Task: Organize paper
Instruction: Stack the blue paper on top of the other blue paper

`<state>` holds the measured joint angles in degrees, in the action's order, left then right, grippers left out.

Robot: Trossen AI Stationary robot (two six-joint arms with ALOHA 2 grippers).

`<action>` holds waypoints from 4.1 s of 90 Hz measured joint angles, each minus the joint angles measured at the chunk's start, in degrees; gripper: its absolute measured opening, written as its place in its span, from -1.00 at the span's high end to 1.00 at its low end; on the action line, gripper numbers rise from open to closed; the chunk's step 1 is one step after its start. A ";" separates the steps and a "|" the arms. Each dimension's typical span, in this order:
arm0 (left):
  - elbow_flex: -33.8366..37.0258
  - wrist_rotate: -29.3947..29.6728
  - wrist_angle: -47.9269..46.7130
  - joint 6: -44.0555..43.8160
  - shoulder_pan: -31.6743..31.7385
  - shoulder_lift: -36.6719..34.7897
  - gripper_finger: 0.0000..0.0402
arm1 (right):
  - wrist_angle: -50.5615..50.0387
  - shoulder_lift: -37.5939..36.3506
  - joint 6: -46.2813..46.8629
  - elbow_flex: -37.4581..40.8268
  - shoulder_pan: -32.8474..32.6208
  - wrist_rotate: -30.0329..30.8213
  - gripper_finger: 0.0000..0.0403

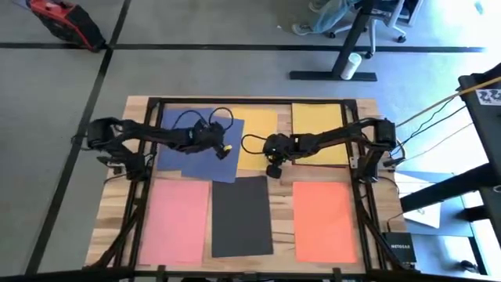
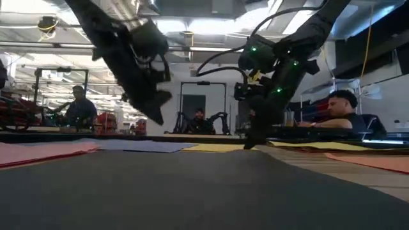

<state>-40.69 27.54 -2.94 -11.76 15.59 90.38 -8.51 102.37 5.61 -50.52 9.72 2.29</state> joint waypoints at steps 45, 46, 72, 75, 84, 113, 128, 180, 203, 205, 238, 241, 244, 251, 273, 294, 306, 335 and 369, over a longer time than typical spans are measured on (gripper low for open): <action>0.02 3.33 -3.65 2.79 4.43 1.72 1.00 | -0.52 -0.11 -0.07 -0.11 0.00 0.04 1.00; 0.02 3.33 -3.43 2.76 4.45 1.72 1.00 | -0.55 -0.11 -0.07 -0.11 0.00 0.04 1.00; -0.07 -1.38 5.07 3.49 3.16 0.71 1.00 | -0.53 -0.12 -0.07 -0.15 0.00 0.06 1.00; -0.04 -1.46 4.51 3.18 3.43 1.09 1.00 | -0.52 -0.13 -0.08 -0.15 0.00 0.04 1.00; 0.00 -2.91 5.13 2.94 3.92 2.81 1.00 | -0.52 -0.13 -0.09 -0.15 0.00 0.06 1.00; -0.11 -2.58 5.18 2.59 4.50 8.00 1.00 | -0.62 -0.15 -0.09 -0.15 0.00 0.05 1.00; 0.04 0.63 1.88 3.86 5.46 6.40 1.00 | -0.77 -0.17 -0.09 -0.17 0.00 0.06 1.00; -0.02 -7.12 1.91 5.71 8.28 0.59 1.00 | -0.88 -0.20 -0.07 -0.17 0.00 0.04 1.00; -0.08 -7.19 1.84 5.22 8.04 5.88 1.00 | -0.86 -0.20 -0.04 -0.17 0.01 0.04 1.00; -0.19 -6.84 1.70 5.31 8.12 6.09 1.00 | -0.86 -0.20 -0.04 -0.17 0.02 0.04 1.00; 0.13 1.07 -6.51 6.24 10.55 3.76 1.00 | -1.01 -0.20 -0.04 -0.17 0.02 0.04 1.00; 0.13 1.15 -6.30 6.24 10.77 3.14 1.00 | -1.01 -0.20 -0.04 -0.17 0.00 0.04 1.00; 0.11 1.20 -5.87 6.22 10.78 2.49 1.00 | -1.01 -0.20 -0.04 -0.17 0.00 0.04 1.00; 0.11 1.30 -5.31 6.22 10.37 0.57 1.00 | -1.01 -0.20 -0.03 -0.17 0.01 0.02 1.00; 0.00 -9.01 -2.30 2.38 5.93 -4.86 1.00 | -1.01 -0.20 -0.04 -0.17 0.02 0.04 1.00; -0.02 -11.45 -1.40 -3.13 -2.69 -1.69 1.00 | -1.01 -0.20 -0.02 -0.17 0.02 0.02 1.00; -0.02 -11.44 -4.10 -5.86 -5.99 1.12 1.00 | -1.03 -0.20 -0.02 -0.17 0.02 0.02 1.00; -0.17 -6.96 -13.86 -8.43 -8.76 1.40 1.00 | -1.73 -0.22 -0.02 -0.22 0.02 0.02 1.00; 0.09 -5.99 -20.79 -9.77 -8.92 -3.94 1.00 | -1.96 -0.22 -0.04 -0.22 0.02 0.02 1.00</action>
<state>-40.60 21.55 -23.72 -21.53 6.67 86.43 -10.48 102.15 5.56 -50.74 9.74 2.31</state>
